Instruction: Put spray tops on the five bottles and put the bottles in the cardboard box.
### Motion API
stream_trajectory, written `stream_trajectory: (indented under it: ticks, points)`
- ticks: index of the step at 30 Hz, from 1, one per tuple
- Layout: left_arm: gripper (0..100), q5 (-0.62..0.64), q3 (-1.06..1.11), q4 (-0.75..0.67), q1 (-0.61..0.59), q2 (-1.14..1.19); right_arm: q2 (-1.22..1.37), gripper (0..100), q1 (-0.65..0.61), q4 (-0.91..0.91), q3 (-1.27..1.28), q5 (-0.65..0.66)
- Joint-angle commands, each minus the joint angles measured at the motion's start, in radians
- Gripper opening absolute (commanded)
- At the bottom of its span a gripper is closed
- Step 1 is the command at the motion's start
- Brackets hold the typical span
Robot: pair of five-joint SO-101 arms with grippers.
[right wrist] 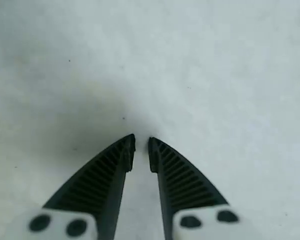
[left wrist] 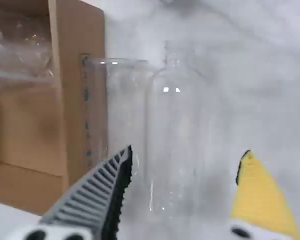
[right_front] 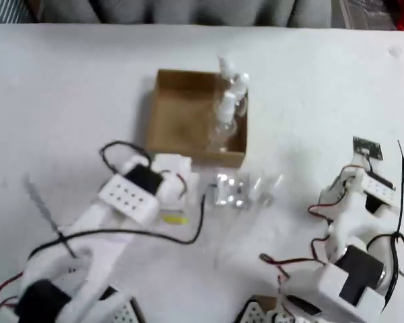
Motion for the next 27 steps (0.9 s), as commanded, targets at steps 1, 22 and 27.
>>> stream_trajectory:
  ticks: [1, 22, 27]
  points:
    - [31, 0.055, -0.124, -0.04, 0.004, 0.096, 0.002, 1.8, -0.027, 0.01, -0.038, 0.002]
    - [31, 0.112, -0.264, -0.1, 0.039, 0.483, 0.002, 1.8, -0.03, 0.008, -0.038, 0.009]
    - [17, 0.112, -0.261, -0.095, 0.021, 0.486, 0.002, 1.8, -0.03, 0.007, -0.038, 0.009]
